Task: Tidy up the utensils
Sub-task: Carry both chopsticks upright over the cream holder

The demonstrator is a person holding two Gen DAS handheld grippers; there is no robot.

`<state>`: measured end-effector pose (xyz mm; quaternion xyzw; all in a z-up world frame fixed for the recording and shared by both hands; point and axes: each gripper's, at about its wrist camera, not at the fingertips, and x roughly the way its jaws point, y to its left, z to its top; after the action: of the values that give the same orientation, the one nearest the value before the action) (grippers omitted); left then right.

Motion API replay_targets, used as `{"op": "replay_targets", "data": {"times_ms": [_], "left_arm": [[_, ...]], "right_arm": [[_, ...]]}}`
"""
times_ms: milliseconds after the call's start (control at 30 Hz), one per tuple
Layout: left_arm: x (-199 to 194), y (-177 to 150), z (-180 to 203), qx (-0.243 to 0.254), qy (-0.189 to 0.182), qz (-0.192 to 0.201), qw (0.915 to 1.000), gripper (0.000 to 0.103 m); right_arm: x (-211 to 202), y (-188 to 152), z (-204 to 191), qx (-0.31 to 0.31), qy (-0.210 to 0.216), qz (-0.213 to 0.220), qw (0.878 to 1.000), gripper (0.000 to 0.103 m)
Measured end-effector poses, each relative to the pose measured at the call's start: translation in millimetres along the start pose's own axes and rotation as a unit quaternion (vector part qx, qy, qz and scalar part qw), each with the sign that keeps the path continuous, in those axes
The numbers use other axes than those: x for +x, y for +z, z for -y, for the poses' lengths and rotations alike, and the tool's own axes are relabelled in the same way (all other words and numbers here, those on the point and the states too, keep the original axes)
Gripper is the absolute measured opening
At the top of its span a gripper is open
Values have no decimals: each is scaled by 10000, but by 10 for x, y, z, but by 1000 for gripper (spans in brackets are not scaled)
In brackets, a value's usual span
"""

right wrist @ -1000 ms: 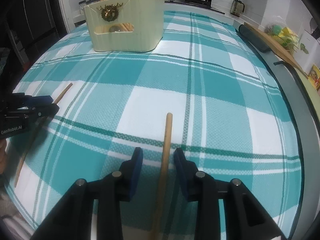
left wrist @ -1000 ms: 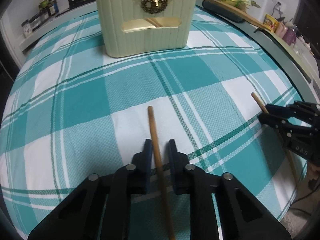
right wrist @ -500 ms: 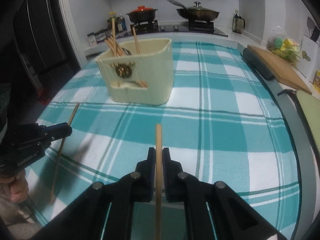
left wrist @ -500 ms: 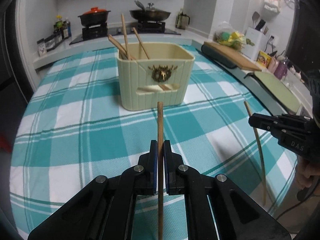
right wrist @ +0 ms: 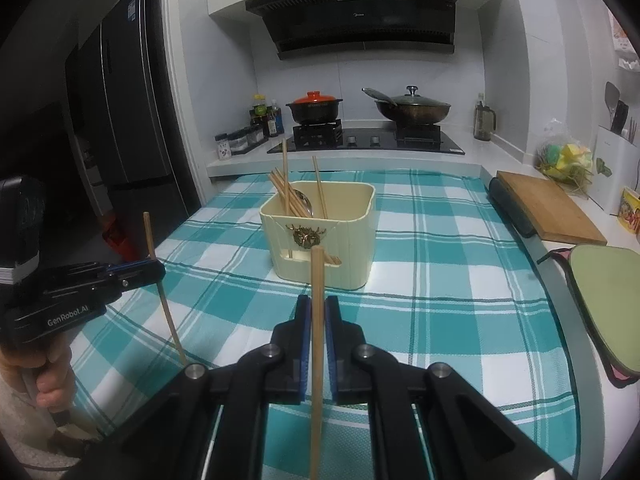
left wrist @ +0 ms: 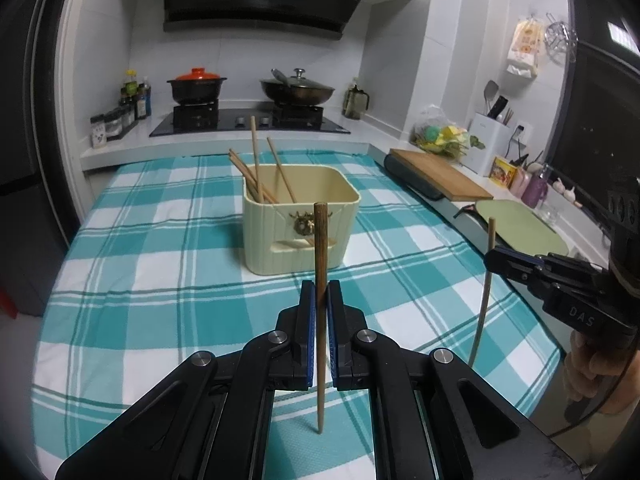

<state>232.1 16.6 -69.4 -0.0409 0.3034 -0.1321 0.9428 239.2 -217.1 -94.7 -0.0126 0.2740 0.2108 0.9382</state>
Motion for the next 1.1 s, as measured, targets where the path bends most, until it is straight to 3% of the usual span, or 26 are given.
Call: {"op": "replay_targets", "data": {"times_ms": [600, 833, 1100], "left_arm": [[-27, 36, 59, 182, 284, 43, 9994, 4], [-166, 157, -16, -31, -66, 70, 9999, 4], [-452, 640, -144, -134, -370, 363, 9986, 4]], "right_arm": [[-99, 37, -36, -12, 12, 185, 9998, 7], [-94, 60, -13, 40, 29, 165, 9999, 7], [-133, 369, 49, 42, 207, 243, 9995, 7]]}}
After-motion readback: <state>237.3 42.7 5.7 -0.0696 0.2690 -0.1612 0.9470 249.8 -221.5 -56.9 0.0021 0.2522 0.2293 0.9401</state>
